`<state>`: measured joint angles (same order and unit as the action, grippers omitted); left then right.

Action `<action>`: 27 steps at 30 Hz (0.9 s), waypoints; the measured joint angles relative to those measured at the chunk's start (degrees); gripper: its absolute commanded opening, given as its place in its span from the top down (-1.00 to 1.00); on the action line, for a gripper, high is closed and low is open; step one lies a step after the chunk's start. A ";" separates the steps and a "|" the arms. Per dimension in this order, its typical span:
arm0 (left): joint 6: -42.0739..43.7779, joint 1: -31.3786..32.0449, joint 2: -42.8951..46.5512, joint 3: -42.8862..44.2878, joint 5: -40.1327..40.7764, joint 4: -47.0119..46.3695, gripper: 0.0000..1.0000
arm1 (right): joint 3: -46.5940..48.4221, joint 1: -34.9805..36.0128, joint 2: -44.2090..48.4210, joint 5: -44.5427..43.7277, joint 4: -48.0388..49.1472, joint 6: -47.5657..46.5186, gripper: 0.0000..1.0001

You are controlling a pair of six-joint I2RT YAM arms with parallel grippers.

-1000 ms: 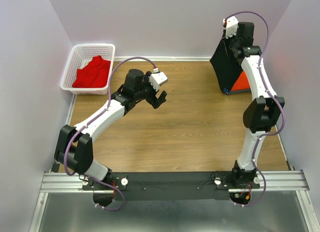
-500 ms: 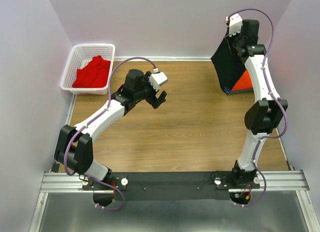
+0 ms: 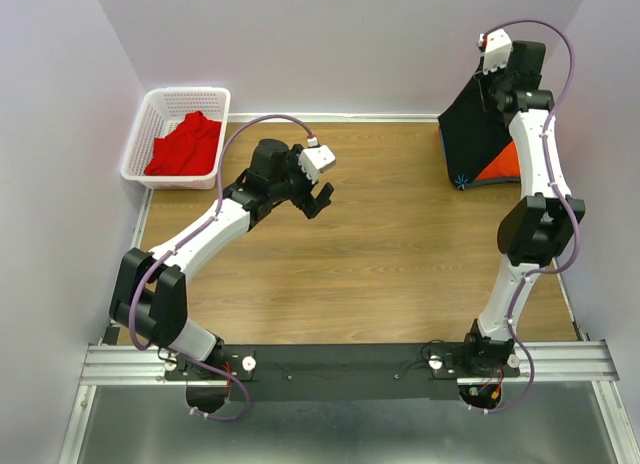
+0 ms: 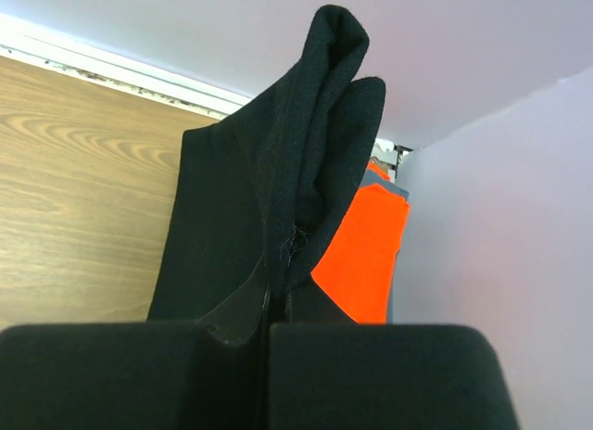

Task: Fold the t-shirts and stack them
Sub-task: Put the neatly folded tshirt into the corner of the board with the right arm

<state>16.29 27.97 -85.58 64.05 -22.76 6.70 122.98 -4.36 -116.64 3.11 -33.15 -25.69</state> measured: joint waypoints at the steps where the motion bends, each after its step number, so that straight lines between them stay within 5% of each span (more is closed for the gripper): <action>1: 0.00 0.00 -0.15 0.04 0.00 0.09 -0.95 | 0.20 -0.22 -0.28 0.15 0.00 -0.07 0.99; 27: 1.01 0.00 -4.68 2.84 -0.09 3.37 -0.95 | 7.26 -10.03 -12.59 5.81 0.11 -5.95 0.99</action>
<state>17.30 27.97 -90.26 66.89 -22.85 10.07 130.23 -14.39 -129.23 8.93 -33.04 -31.64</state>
